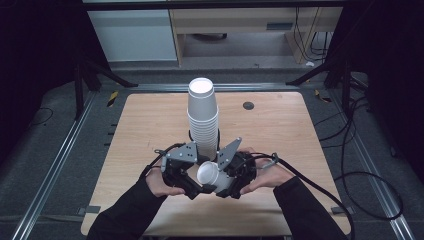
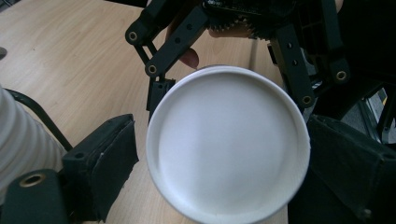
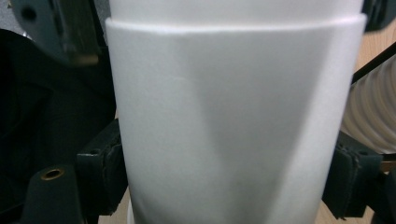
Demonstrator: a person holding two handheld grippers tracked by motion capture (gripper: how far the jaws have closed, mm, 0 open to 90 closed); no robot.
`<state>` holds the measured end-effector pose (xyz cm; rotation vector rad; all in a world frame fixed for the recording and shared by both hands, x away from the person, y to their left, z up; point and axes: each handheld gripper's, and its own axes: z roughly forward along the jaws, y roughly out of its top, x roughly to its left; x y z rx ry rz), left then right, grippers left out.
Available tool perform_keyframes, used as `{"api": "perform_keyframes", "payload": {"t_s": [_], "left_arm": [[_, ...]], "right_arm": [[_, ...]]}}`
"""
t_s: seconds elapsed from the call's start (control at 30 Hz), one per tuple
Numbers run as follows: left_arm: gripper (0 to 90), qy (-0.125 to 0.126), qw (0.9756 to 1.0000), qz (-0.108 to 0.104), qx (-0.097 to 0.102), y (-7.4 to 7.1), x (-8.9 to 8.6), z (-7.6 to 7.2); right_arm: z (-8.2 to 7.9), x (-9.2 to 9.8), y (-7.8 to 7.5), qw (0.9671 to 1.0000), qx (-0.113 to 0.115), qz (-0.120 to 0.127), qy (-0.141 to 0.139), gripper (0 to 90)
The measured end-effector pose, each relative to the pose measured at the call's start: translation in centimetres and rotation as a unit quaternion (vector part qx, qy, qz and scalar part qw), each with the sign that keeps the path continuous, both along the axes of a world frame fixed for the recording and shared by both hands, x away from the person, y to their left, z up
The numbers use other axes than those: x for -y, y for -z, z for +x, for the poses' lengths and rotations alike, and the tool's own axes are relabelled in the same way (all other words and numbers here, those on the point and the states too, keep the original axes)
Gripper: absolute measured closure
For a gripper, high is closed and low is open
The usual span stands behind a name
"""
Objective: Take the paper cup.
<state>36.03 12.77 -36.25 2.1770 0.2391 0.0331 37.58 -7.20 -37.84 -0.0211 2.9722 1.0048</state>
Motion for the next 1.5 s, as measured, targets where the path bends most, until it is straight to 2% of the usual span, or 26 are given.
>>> {"api": "perform_keyframes", "payload": {"t_s": [0.17, 0.33, 0.67, 1.1, 1.13, 1.4, 1.5], "left_arm": [[11.3, 0.005, 0.9999, 0.014, -0.003, 0.5, 0.7, 0.2], [15.2, 0.008, 0.9998, 0.014, -0.008, 0.7, 1.0, 0.4], [20.0, 0.016, 0.9994, 0.028, -0.016, 1.2, 1.5, 0.4], [21.0, 0.013, 0.9991, 0.030, -0.027, 1.1, 1.4, 0.5], [20.9, 0.015, 0.9989, 0.030, -0.033, 1.2, 1.4, 0.5], [20.7, 0.016, 0.9986, 0.039, -0.033, 1.1, 1.2, 0.6], [20.7, 0.017, 0.9985, 0.041, -0.033, 1.2, 1.2, 0.6]], "right_arm": [[-0.1, -0.1, 0.1, 1.0000, -0.003, -0.001, -0.003, 17.7], [-0.1, -0.1, 0.1, 1.0000, -0.002, 0.000, -0.004, 17.7], [-0.1, -0.1, 0.0, 1.0000, -0.008, 0.003, -0.001, 17.7], [0.1, -0.1, 0.0, 0.9998, -0.019, 0.004, 0.001, 16.8], [0.1, -0.1, 0.1, 0.9998, -0.020, 0.006, 0.002, 16.0], [0.1, 0.0, 0.0, 0.9993, -0.035, 0.007, 0.004, 10.8], [0.2, 0.1, -0.1, 0.9994, -0.034, 0.008, 0.007, 10.3]]}}
